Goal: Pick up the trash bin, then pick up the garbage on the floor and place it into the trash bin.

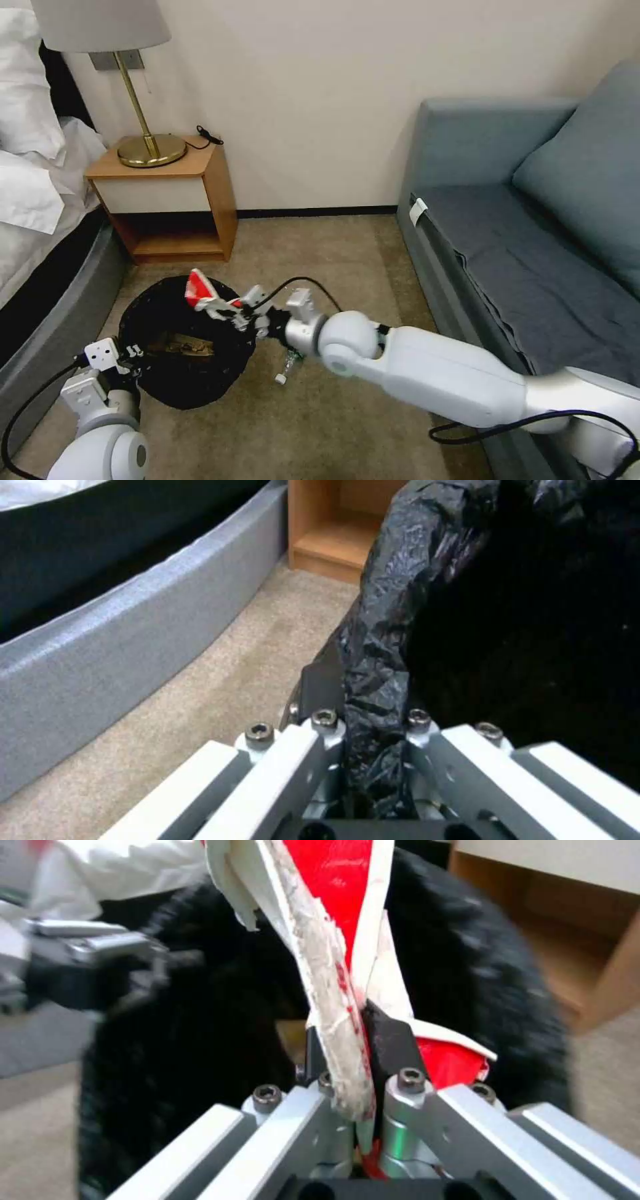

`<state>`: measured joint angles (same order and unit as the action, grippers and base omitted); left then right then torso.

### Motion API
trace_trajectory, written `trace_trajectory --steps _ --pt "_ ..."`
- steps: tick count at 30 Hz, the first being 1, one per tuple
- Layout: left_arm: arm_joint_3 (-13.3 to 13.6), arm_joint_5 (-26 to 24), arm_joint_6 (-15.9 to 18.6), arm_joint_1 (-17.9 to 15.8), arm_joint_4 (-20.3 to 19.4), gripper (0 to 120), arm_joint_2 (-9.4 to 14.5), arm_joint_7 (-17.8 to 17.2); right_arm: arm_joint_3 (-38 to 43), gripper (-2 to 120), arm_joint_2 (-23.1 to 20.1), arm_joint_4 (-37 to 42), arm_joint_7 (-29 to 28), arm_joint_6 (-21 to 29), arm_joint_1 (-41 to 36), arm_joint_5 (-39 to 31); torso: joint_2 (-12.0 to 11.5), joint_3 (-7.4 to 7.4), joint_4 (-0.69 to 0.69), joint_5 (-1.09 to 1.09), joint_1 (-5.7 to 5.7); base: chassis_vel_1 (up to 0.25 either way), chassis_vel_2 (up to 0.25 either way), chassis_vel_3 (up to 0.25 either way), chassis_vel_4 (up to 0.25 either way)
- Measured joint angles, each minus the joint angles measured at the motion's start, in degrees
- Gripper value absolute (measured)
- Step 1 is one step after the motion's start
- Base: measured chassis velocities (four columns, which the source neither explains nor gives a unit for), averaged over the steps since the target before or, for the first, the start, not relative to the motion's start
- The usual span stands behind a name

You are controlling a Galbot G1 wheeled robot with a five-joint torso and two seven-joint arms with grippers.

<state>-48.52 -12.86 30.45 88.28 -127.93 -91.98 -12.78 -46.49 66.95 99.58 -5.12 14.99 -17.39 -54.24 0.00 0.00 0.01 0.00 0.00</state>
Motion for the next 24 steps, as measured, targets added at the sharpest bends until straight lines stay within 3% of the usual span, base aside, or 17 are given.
trace_trajectory --steps 16,20,24 --pt "0.8 0.3 -0.1 -0.5 0.3 2 -0.2 0.1 -4.8 0 5.1 -2.4 -5.1 2.6 1.3 -0.9 0.0 0.00 -0.01 0.00 0.00 0.000 0.000 0.000 0.000" --pt "0.9 0.4 -0.4 -0.1 -0.2 2 -0.2 0.1 -5.5 20 5.6 -3.5 -6.8 3.8 1.9 0.1 0.0 0.00 -0.01 0.00 0.00 0.000 0.000 0.000 0.000" --pt "0.9 0.4 -0.4 0.0 -0.4 2 -0.2 0.1 -5.5 31 5.7 -3.7 -7.4 4.0 2.0 0.3 0.0 0.00 -0.01 0.00 0.00 0.000 0.000 0.000 0.000"
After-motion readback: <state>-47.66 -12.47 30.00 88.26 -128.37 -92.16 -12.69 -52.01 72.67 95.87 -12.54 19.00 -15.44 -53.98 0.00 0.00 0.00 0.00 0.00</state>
